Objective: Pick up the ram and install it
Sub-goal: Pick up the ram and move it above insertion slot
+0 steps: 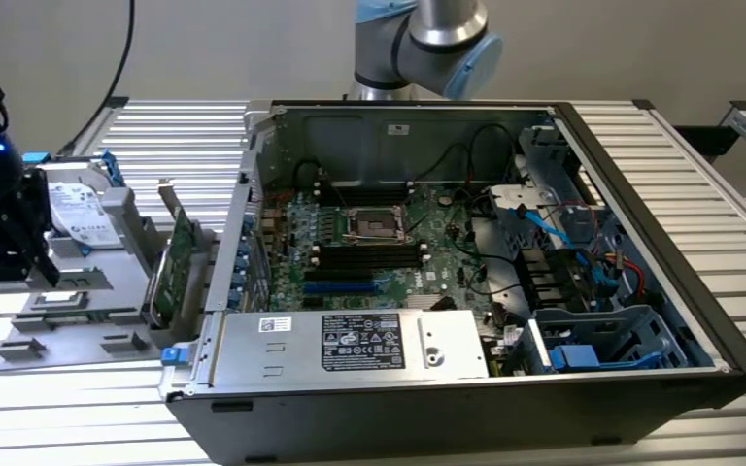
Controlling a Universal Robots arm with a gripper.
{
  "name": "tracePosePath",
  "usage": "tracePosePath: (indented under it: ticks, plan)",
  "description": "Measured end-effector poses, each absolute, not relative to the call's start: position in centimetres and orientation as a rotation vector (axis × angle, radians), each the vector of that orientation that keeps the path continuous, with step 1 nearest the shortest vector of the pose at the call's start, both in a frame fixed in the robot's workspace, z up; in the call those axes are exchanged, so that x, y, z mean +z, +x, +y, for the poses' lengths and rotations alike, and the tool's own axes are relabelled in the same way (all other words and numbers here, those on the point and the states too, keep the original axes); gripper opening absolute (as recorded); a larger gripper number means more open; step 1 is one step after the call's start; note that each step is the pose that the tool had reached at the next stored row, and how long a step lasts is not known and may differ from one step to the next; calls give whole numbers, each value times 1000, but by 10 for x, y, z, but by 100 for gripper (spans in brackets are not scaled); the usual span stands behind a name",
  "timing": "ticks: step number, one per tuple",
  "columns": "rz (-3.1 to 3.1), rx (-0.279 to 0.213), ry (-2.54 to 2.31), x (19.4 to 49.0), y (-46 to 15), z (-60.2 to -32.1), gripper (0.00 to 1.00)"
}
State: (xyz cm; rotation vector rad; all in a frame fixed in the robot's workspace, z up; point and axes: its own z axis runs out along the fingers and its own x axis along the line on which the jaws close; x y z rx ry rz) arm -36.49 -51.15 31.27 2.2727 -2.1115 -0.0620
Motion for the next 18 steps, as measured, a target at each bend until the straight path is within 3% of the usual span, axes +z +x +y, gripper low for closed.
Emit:
tracePosePath:
  ticks: [18]
  plan:
    - [-2107,-81,2292,382,-315,-510,14]
